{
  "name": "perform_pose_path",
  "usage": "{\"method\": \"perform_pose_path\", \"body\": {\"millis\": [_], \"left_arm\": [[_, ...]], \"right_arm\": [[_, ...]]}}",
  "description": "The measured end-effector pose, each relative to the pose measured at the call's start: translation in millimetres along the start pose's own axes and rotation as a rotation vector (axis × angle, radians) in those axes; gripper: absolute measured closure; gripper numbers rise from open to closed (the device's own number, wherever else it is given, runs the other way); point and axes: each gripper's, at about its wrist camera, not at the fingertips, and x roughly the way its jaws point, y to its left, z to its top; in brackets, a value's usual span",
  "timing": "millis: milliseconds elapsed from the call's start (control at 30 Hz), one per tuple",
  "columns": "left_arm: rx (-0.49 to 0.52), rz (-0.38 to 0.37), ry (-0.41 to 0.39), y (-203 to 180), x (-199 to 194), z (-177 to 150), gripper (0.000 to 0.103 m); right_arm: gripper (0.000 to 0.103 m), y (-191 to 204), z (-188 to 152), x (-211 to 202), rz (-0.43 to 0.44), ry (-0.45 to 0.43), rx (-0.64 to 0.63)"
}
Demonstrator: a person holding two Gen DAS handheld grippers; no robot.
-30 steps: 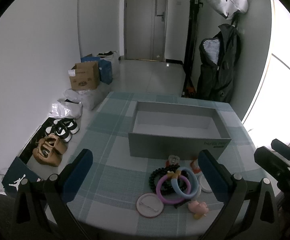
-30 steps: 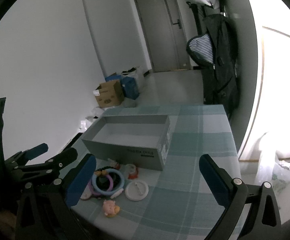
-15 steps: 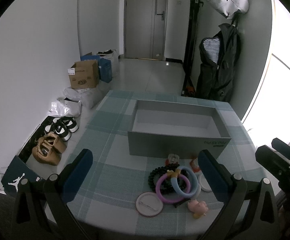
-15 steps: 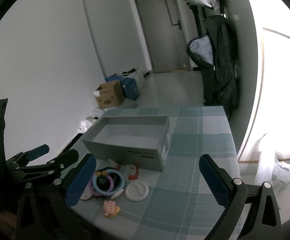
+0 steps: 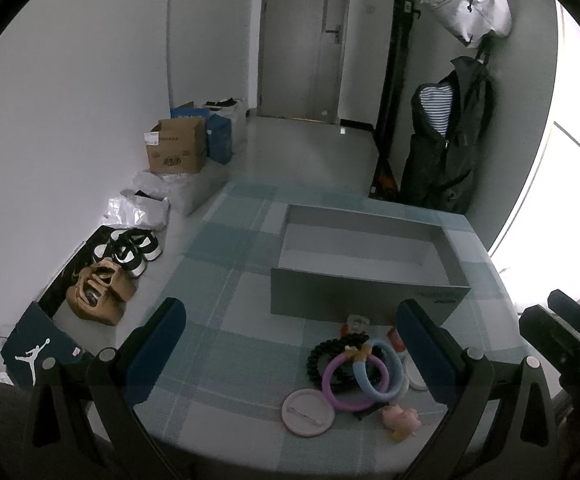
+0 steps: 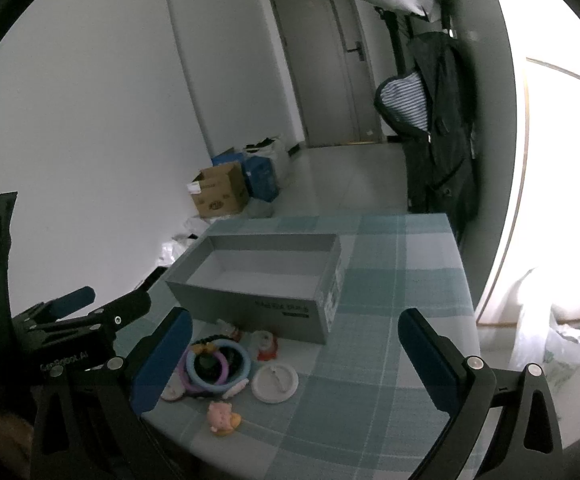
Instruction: Organize jewelry
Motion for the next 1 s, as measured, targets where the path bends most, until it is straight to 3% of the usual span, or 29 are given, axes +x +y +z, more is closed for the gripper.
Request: {"method": "perform_pose_path", "body": {"millis": [533,1000], "left_arm": [[0.0,-0.025,0.023,2.5,2.6,-0.4,0.001],[-0.018,-0.166,0.119,10.8,8.9,-1.4,0.001]], "right_arm": [[0.0,0.6,0.0,2.2,0.005,0.008,0.0],[0.002,7.9,-4.5,19.4,0.063,0.082,-0.003]]}}
